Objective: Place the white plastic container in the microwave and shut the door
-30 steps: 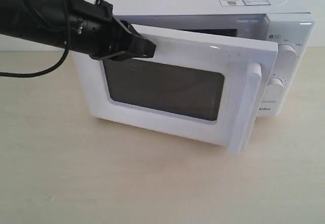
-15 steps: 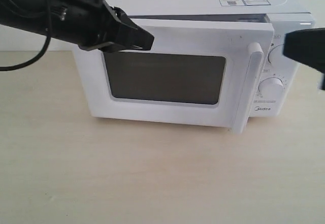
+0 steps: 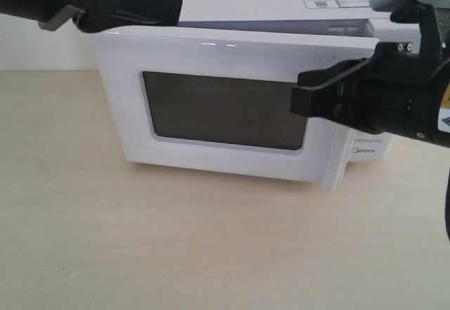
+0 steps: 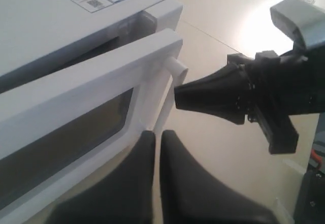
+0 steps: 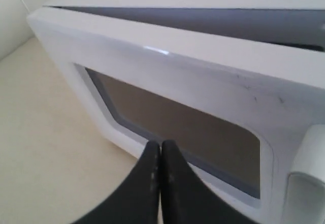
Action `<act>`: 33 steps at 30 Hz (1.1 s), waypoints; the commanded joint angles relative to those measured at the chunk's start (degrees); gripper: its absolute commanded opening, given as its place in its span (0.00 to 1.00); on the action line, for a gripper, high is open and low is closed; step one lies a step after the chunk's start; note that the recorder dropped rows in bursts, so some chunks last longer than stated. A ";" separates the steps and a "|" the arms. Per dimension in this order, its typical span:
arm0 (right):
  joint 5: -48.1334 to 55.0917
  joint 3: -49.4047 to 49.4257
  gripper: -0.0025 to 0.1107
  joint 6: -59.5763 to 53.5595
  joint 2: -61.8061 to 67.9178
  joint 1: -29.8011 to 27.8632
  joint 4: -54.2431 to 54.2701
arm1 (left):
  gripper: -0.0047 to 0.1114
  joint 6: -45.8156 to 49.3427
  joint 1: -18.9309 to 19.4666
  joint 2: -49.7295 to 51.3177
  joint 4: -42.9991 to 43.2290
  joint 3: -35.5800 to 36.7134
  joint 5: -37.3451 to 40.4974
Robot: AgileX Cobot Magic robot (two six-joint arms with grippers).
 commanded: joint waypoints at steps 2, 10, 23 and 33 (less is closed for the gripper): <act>-6.45 -0.02 0.02 -6.23 0.76 -0.92 10.04 | 0.08 -0.71 -0.29 -0.51 0.57 2.25 0.57; -10.08 -0.02 0.02 -23.66 5.86 -0.92 28.58 | 0.08 -1.14 -0.29 -1.19 -1.33 2.48 3.37; -19.60 -1.81 0.02 -28.88 15.76 -0.92 37.61 | 0.08 -1.14 -0.29 -8.03 -1.85 2.48 6.28; -19.99 -6.05 0.02 -33.51 19.71 -0.92 43.10 | 0.08 -1.31 -0.29 -8.51 -1.97 2.48 8.27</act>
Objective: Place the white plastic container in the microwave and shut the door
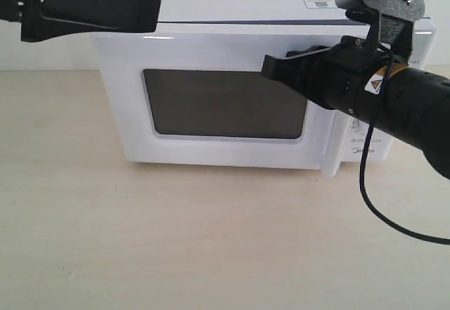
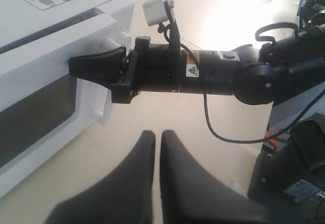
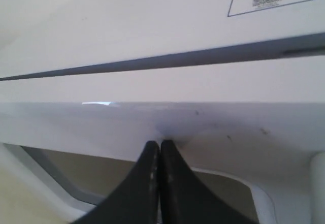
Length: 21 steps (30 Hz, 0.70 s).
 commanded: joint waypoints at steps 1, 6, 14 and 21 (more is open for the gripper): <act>-1.36 -2.05 0.02 -2.79 0.98 -0.49 3.19 | 0.08 -0.44 -0.29 -0.34 -0.72 0.18 1.10; -1.48 -3.44 0.02 -3.24 1.45 -0.49 3.50 | 0.08 -0.44 -0.29 -0.34 -0.72 0.18 1.10; -2.11 -4.32 0.02 -10.01 1.57 -0.49 9.83 | 0.08 -0.44 -0.29 -0.34 -0.72 0.18 1.10; -1.11 -6.48 0.02 -10.78 2.92 -0.49 10.44 | 0.08 -0.44 -0.29 -0.34 -0.72 0.18 1.10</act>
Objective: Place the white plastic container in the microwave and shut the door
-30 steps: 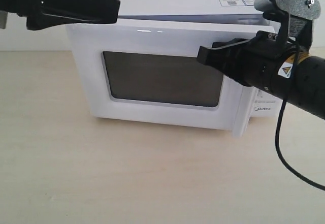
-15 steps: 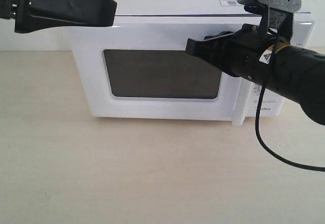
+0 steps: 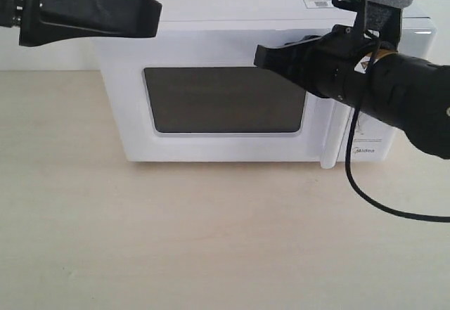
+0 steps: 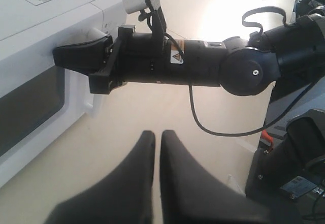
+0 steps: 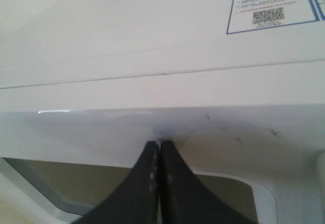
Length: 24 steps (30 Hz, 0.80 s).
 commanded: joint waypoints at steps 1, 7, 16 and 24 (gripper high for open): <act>-3.39 -2.31 0.02 -1.03 0.90 -0.94 1.70 | 0.08 -0.44 -0.29 -0.34 -0.72 0.18 0.24; -1.62 -2.46 0.02 -1.57 0.87 -0.94 1.91 | 0.08 -0.44 -0.29 -0.34 -0.72 0.18 0.24; 5.06 -2.46 0.02 -5.14 -2.68 -0.94 0.52 | 0.08 -0.44 -0.29 -1.88 -0.60 0.18 1.46; 16.39 -2.46 0.02 -11.97 -13.90 -0.94 0.52 | 0.08 -1.30 -0.29 -6.35 -1.08 0.18 5.88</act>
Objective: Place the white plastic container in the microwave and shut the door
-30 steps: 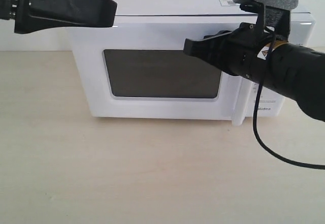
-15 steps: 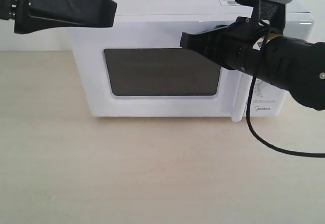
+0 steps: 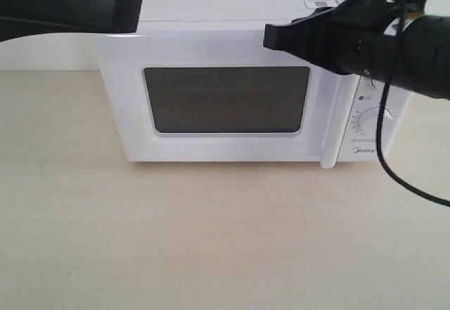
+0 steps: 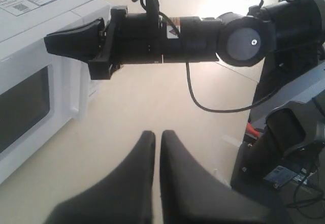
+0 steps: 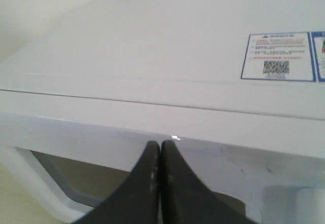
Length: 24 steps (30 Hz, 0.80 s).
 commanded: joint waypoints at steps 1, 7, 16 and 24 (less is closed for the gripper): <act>6.83 -0.31 0.02 -3.31 -7.14 -0.45 -0.22 | 0.08 -1.83 -0.29 -3.04 -1.39 0.55 3.20; 17.12 -0.31 0.02 -3.67 -17.35 -0.45 -0.35 | 0.08 -1.97 -0.29 -8.93 -4.32 4.93 4.91; 32.86 -0.31 0.02 -6.68 -28.64 -0.45 -0.38 | 0.08 -1.97 -0.29 -19.01 -7.61 7.99 -1.68; 33.12 -0.31 0.02 -6.21 -31.26 -0.45 -0.38 | 0.08 -1.97 -0.29 -20.51 -7.52 7.99 -2.51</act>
